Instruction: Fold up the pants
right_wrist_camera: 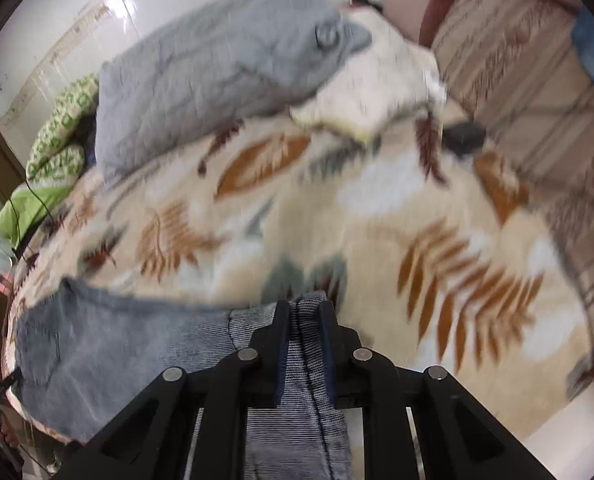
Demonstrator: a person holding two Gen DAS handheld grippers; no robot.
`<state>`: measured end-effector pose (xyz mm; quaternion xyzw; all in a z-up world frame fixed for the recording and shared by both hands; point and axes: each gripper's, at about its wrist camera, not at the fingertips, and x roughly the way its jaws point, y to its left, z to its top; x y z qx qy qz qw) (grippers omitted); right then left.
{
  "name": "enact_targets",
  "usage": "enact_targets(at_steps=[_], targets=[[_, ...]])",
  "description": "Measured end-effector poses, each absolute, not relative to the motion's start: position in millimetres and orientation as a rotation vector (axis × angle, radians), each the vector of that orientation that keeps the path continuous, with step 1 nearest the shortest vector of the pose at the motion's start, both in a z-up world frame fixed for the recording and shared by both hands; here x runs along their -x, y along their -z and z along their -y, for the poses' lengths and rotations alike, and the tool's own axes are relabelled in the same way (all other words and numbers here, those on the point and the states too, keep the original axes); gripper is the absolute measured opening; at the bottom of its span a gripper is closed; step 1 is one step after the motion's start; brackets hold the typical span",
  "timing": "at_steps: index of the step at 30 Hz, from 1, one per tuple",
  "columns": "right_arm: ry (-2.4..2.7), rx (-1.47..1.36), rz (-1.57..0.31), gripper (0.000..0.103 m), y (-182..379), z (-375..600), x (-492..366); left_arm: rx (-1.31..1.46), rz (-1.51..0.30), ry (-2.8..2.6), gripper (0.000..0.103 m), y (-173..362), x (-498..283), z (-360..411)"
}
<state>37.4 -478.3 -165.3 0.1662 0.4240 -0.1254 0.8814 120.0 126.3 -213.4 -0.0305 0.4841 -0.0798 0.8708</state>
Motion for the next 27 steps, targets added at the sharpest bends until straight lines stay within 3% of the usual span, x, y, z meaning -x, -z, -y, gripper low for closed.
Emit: enact_targets(at_steps=[1, 4, 11, 19, 27], targets=[[0.281, -0.334, -0.855, 0.003, 159, 481, -38, 0.057, -1.001, 0.158, 0.014, 211, -119, -124], [0.328, -0.385, -0.798, 0.003, 157, 503, -41, 0.049, -0.977, 0.140, 0.014, 209, -114, -121], [0.201, -0.631, -0.859, 0.003, 196, 508, -28, 0.071, -0.945, 0.151, 0.014, 201, -106, -118], [-0.108, -0.528, -0.921, 0.004, 189, 363, -81, 0.050, -0.895, 0.179, 0.019, 194, -106, -103], [-0.240, -0.356, -1.062, 0.004, 230, 209, -138, 0.013, -0.940, 0.147, 0.019, 221, -106, -119]])
